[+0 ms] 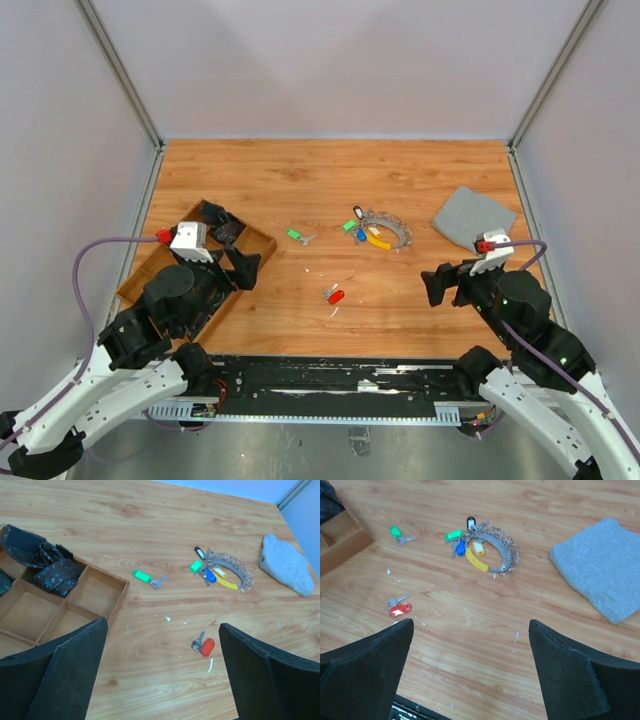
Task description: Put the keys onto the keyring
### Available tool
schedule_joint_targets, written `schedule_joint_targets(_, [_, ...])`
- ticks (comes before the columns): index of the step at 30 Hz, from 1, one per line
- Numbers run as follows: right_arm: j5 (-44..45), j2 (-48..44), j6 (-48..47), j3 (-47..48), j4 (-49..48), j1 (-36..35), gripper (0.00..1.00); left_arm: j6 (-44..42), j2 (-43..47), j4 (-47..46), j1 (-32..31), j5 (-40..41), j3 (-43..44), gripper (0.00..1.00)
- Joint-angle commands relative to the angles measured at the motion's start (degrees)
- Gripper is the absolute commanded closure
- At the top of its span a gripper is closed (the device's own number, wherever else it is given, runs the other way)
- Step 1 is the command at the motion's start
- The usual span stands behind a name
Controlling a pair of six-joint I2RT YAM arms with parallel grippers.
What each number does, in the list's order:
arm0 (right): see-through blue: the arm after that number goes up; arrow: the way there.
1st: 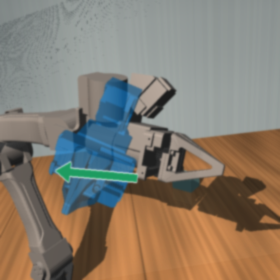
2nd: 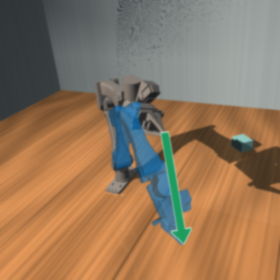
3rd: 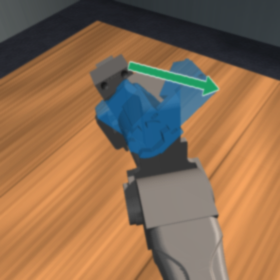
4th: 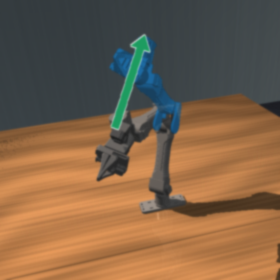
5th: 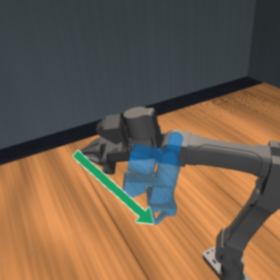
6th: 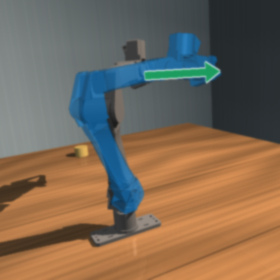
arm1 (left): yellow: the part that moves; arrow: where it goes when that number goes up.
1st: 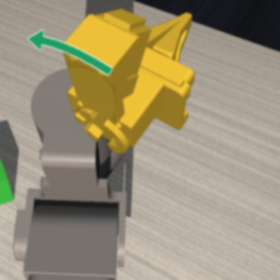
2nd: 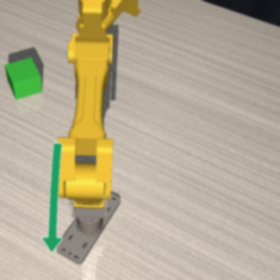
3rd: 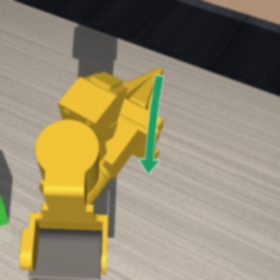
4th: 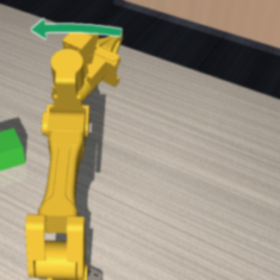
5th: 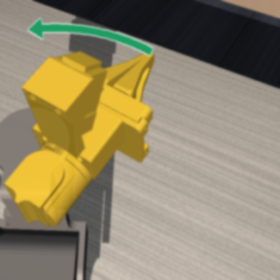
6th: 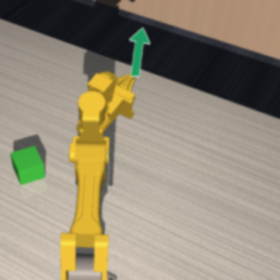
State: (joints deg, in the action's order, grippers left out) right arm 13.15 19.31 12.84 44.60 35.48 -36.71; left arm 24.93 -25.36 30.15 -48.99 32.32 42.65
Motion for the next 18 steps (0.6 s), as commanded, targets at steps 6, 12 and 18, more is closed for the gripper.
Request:
schedule_joint_targets(6, [8.58,9.7,7.15,2.43,8.95,0.23,0.02,-0.63,-0.92,0.03,-0.23,-1.17,-2.79,0.0])
schedule_joint_targets(12, [8.98,19.14,10.3,4.25,13.0,0.26,0.02,-2.3,-4.49,-0.96,-0.23,-5.4,-2.91,0.0])
schedule_joint_targets(18, [5.04,29.17,11.57,9.71,14.0,0.3,0.02,-3.12,-7.82,-1.43,-0.23,-7.4,-3.14,0.0])
